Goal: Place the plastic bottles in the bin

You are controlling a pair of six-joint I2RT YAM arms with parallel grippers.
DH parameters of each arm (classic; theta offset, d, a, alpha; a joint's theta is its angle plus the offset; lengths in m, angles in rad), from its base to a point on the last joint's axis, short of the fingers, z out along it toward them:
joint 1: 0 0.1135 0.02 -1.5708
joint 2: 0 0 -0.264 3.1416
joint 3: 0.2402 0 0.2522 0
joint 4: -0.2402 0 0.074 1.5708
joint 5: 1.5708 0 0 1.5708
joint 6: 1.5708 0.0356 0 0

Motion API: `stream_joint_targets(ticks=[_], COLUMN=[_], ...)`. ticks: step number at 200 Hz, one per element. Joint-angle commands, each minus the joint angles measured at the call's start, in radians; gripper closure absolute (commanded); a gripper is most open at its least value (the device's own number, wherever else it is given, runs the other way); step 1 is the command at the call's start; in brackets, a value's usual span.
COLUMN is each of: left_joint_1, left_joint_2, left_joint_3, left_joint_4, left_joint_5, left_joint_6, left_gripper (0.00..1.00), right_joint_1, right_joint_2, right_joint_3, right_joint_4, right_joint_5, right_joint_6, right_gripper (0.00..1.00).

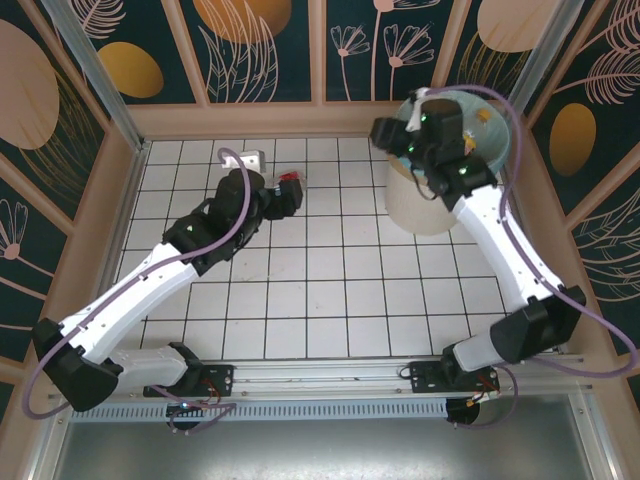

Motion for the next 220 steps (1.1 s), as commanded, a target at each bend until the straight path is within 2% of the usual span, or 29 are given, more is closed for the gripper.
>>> stream_joint_targets(ticks=[1, 33, 83, 105, 150, 199, 220], left_joint_1=[0.118, 0.327, 0.466, 0.524, 0.556, 0.557, 0.556], left_joint_2=[0.000, 0.075, 0.255, 0.330, 0.445, 0.474, 0.474], left_joint_3=[-0.048, -0.076, -0.069, -0.067, -0.074, -0.127, -0.147], left_joint_4=[-0.075, -0.100, -0.150, -0.152, -0.160, -0.141, -0.135], left_joint_5=[0.047, 0.201, 0.290, 0.294, 0.288, 0.314, 0.323], left_joint_6=[0.061, 0.123, 0.219, 0.250, 0.281, 0.289, 0.292], left_gripper=[0.05, 0.05, 0.04, 0.04, 0.06, 0.10, 0.15], right_joint_1=[0.093, 0.220, 0.290, 0.294, 0.295, 0.294, 0.294], right_joint_2=[-0.087, -0.107, -0.103, -0.120, -0.137, -0.145, -0.146], right_joint_3=[-0.100, -0.208, -0.276, -0.310, -0.337, -0.354, -0.367], right_joint_4=[0.113, 0.147, 0.129, 0.138, 0.125, 0.128, 0.137], right_joint_5=[0.048, 0.053, 0.034, 0.034, 0.034, 0.034, 0.034], right_joint_6=[-0.054, -0.046, -0.043, -0.041, -0.057, -0.067, -0.059], right_gripper=[0.36, 0.36, 0.35, 0.35, 0.35, 0.34, 0.34])
